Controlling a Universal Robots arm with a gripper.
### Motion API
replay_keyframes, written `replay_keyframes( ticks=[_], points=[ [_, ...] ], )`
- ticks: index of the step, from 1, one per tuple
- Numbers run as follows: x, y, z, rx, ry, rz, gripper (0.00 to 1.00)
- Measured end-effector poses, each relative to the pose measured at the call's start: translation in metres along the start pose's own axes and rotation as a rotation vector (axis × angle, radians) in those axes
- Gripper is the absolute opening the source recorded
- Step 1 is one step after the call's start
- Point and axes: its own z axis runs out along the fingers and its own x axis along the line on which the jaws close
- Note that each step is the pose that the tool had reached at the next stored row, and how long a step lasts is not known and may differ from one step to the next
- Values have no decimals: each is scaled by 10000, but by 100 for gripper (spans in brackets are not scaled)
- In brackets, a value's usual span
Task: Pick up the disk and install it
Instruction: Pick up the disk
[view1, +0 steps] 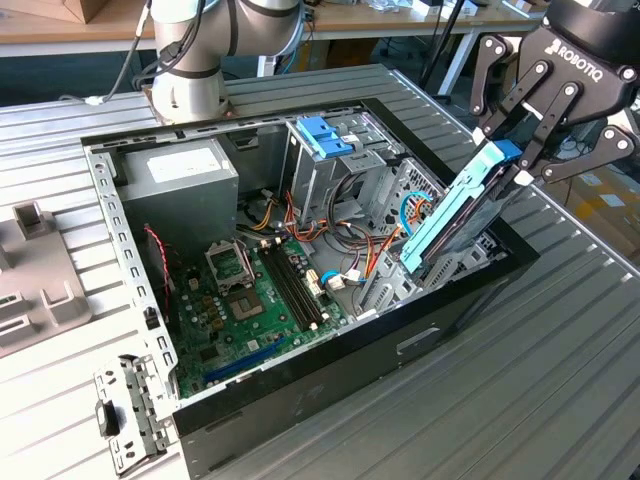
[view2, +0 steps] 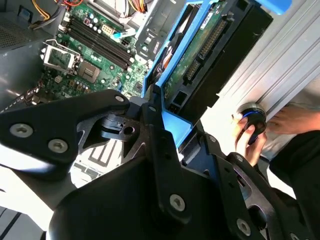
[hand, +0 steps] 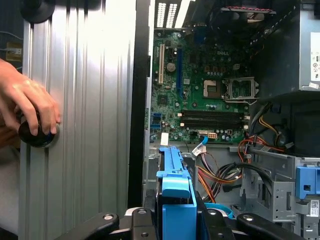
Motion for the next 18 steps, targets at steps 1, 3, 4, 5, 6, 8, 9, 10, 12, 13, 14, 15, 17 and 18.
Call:
replay_keyframes(
  ticks=[1,3,4,5,6,8,9,10,12,13,14,15,17,18],
  points=[
    [-12,-17,0,-12,-2,9,37],
    [-33,-48,0,-32,-2,28,37],
    [-41,-60,-1,-39,-2,38,37],
    [-51,-75,-1,-46,-2,47,37],
    [-58,-86,-1,-52,-3,54,37],
    [-86,-126,-2,-67,-4,81,37],
    [-96,-135,-2,-68,-4,90,37],
    [-111,-146,-2,-69,-5,100,37],
    [-130,-165,-2,-68,-6,111,37],
    [-130,-165,-2,-68,-6,114,37],
    [-130,-166,-2,-68,-6,114,37],
    [-130,-167,-2,-68,-6,113,37],
    [-130,-167,-2,-69,-5,112,37],
    [-130,-167,-2,-68,-5,112,37]
  ],
)
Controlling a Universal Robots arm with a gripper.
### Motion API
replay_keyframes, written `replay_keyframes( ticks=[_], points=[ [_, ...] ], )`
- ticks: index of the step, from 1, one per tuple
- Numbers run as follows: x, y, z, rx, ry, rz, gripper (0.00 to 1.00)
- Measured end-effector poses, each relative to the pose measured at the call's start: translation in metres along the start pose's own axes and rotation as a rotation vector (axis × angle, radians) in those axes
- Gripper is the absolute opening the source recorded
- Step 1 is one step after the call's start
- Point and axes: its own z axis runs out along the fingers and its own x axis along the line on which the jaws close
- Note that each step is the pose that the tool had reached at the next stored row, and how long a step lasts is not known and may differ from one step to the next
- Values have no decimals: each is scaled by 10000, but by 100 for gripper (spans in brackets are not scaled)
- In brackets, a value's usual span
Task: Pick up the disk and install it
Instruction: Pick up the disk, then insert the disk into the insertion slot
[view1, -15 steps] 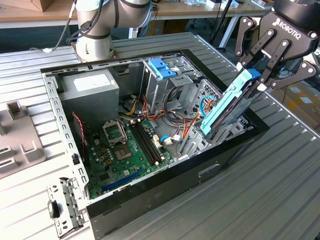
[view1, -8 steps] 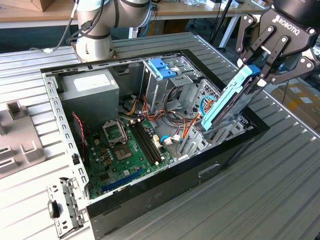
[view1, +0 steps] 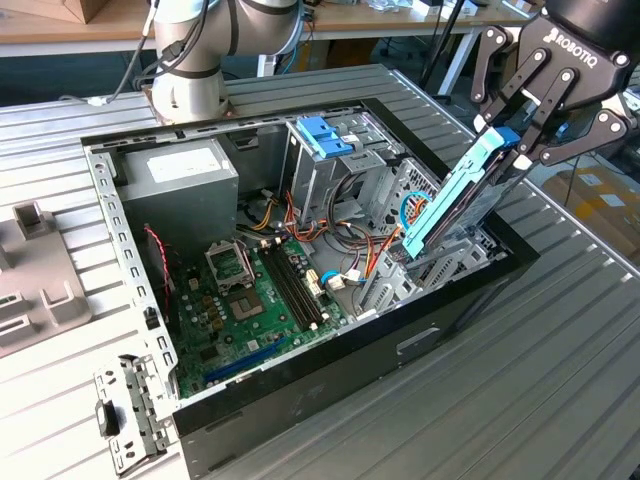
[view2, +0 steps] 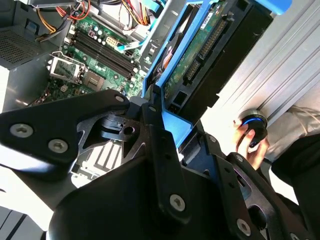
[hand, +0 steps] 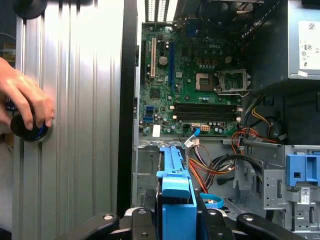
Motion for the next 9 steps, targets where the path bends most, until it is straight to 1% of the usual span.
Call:
replay_keyframes(
  ticks=[5,9],
  points=[
    [-1,-1,1,0,-2,0,37],
    [-74,-1,17,0,0,-1,37]
  ],
)
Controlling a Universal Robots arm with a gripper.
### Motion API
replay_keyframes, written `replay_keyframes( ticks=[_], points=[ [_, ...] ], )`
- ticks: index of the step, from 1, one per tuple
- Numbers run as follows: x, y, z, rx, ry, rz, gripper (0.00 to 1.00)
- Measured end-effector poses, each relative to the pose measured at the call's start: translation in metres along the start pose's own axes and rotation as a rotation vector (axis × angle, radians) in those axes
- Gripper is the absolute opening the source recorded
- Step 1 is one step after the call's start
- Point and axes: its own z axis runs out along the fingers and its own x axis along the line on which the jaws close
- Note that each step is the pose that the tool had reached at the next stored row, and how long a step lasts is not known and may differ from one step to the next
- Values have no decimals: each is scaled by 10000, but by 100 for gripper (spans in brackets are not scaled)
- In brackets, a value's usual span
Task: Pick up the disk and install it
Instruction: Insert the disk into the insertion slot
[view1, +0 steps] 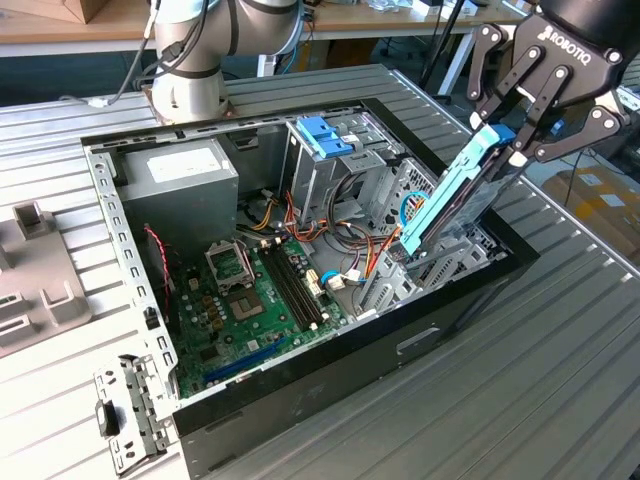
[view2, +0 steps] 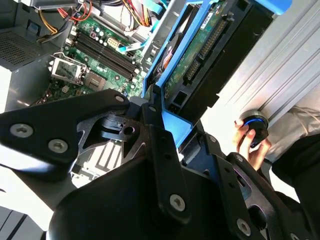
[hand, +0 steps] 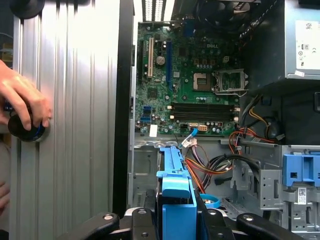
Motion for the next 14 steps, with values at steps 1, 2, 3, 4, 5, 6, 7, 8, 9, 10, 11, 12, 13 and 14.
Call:
replay_keyframes(
  ticks=[1,2,3,4,5,6,7,8,9,10,11,12,13,14],
  points=[
    [-5,-1,11,0,-2,0,37],
    [-5,-6,24,0,-1,2,37],
    [-6,-14,33,-1,1,1,37],
    [-6,-19,39,-1,1,1,37],
    [-7,-27,48,-1,0,1,37],
    [-9,-31,57,-1,-2,1,37],
    [-10,-32,62,-2,-1,2,37],
    [-11,-33,69,-2,-1,2,37],
    [-12,-34,76,-2,0,1,37],
    [-13,-35,84,-2,0,1,37],
    [-16,-35,95,-2,1,1,37],
    [-20,-36,113,-2,-1,2,37],
    [-22,-37,128,-1,-2,6,37],
    [-24,-37,137,-2,-1,11,37]
  ],
)
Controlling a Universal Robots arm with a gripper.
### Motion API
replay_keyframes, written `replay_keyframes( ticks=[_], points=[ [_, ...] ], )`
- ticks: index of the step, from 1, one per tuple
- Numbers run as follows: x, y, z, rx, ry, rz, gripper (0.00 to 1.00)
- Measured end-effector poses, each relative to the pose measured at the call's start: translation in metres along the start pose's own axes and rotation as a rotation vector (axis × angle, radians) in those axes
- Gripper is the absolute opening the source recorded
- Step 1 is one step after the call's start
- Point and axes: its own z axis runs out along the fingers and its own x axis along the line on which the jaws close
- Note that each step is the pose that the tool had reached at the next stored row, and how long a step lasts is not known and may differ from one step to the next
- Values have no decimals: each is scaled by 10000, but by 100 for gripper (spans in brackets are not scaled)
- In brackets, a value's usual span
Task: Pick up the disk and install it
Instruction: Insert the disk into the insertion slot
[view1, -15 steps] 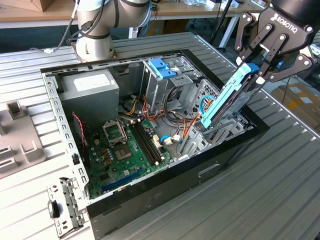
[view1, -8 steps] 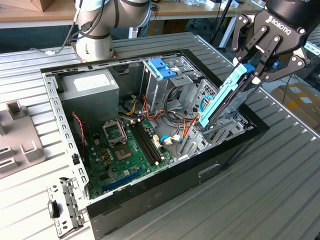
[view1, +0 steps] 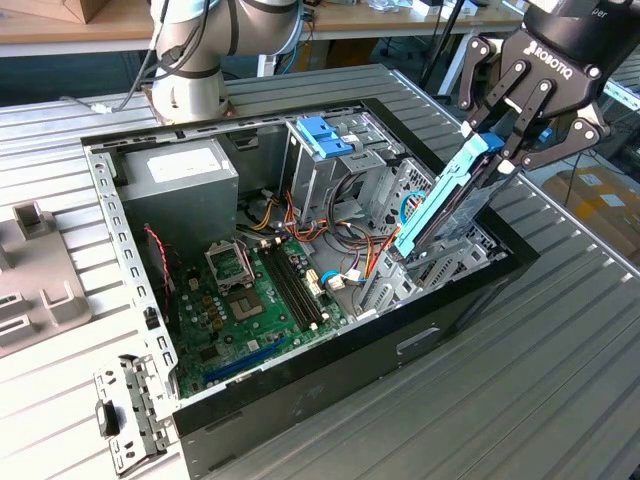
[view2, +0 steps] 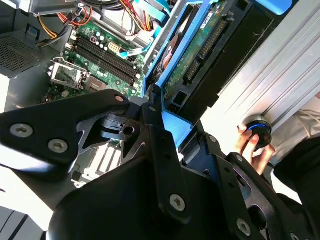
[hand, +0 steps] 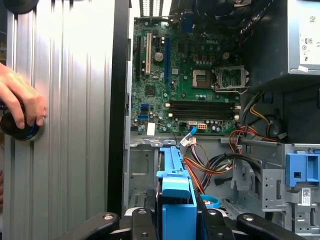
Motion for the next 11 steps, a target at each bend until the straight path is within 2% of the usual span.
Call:
replay_keyframes(
  ticks=[11],
  points=[
    [1,-7,59,7,-9,186,37]
  ],
)
